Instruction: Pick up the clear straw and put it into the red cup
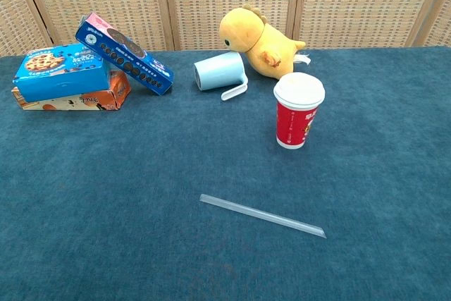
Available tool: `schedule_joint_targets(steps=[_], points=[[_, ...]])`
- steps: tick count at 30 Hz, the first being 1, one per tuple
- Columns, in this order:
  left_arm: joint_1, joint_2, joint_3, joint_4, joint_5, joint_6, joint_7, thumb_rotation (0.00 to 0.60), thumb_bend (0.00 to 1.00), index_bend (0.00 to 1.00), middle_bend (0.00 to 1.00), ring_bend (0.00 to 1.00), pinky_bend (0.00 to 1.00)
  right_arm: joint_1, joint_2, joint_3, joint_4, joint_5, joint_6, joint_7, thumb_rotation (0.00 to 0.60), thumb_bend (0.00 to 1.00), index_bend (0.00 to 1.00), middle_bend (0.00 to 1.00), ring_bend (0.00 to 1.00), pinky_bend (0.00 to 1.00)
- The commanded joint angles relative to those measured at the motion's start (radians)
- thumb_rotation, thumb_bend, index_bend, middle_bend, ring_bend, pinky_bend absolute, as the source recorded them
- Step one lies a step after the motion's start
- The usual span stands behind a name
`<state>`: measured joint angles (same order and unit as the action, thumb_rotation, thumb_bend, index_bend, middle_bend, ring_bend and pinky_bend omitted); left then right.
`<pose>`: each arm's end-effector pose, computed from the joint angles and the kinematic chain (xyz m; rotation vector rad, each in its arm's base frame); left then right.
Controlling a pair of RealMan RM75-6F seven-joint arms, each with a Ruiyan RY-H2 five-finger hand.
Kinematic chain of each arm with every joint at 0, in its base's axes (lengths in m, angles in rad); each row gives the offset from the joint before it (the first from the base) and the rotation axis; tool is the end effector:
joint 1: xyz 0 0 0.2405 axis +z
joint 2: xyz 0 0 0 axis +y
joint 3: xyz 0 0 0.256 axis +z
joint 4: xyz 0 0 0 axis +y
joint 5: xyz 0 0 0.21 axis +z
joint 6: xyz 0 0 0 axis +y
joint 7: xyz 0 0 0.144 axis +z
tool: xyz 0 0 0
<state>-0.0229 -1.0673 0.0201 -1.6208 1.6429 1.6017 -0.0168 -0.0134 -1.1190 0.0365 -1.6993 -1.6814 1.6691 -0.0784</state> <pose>-0.3031 0.1464 0.1722 -1.4525 -0.8365 -0.9455 -0.2772 -0.1456 0.1663 1.3691 -0.7721 1.0449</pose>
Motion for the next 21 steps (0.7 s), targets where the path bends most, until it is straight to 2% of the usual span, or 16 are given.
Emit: schedule_joint_targets(steps=[1, 13, 21], points=[[0.001, 0.0, 0.0, 0.001, 0.001, 0.001, -0.001, 0.6, 0.18, 0.0, 0.0, 0.0, 0.0, -0.001, 0.0, 0.0, 0.0, -0.001, 0.001, -0.001, 0.6, 0.0, 0.0, 0.0, 0.0, 0.0], [-0.002, -0.002, -0.003, 0.0, -0.007, -0.008, 0.005, 0.6, 0.18, 0.0, 0.0, 0.0, 0.0, 0.004, -0.003, -0.007, -0.001, -0.007, -0.015, -0.01, 0.6, 0.0, 0.0, 0.0, 0.0, 0.0], [-0.003, -0.004, -0.005, -0.005, -0.013, -0.013, 0.014, 0.6, 0.18, 0.0, 0.0, 0.0, 0.0, 0.049, -0.037, -0.039, 0.018, -0.095, -0.085, -0.075, 0.6, 0.0, 0.0, 0.0, 0.0, 0.0]])
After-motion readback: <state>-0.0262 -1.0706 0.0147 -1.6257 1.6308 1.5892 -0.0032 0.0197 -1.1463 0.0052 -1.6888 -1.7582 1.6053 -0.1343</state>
